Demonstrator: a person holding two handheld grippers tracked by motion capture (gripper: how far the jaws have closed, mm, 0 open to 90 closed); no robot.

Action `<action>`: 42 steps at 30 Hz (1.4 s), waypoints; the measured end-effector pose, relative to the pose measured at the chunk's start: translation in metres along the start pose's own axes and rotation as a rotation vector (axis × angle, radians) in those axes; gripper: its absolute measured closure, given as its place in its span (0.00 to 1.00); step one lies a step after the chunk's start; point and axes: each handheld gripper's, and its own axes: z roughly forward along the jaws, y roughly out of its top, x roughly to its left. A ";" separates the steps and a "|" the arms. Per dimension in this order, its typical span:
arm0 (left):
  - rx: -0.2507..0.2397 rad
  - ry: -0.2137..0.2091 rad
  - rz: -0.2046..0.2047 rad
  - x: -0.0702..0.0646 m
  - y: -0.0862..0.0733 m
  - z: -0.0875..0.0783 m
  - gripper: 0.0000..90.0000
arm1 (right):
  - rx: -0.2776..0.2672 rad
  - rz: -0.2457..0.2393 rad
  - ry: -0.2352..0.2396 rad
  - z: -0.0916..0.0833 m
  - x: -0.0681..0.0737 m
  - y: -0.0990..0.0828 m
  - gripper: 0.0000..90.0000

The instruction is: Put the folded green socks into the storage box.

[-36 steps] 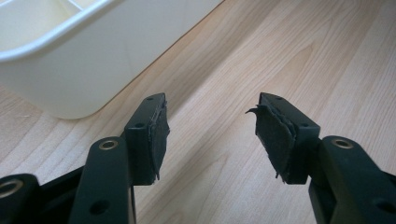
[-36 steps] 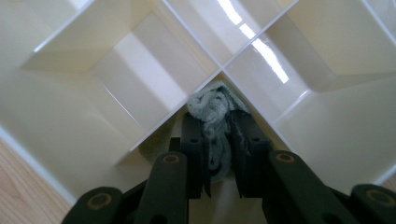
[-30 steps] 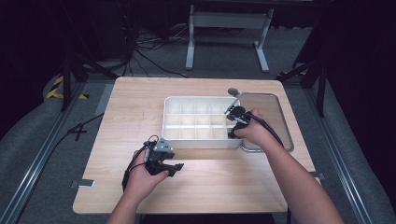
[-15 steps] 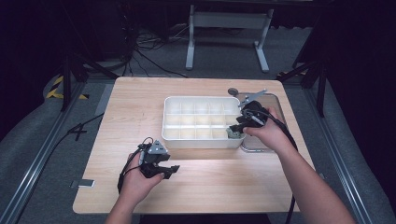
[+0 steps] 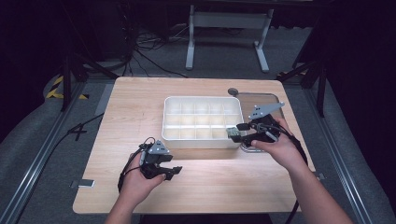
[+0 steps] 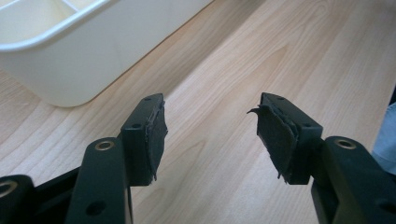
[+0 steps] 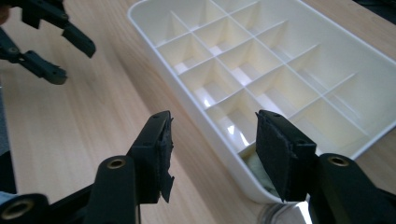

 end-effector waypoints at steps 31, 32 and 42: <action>0.013 -0.030 0.079 -0.010 0.004 0.000 0.42 | 0.024 0.024 0.081 0.019 0.037 -0.065 0.50; 0.023 -0.029 0.084 -0.010 0.004 0.001 0.42 | 0.032 0.020 0.079 0.022 0.038 -0.066 0.50; 0.061 -0.064 0.101 -0.010 0.003 0.013 0.41 | 0.073 -0.006 0.067 0.049 0.044 -0.083 0.50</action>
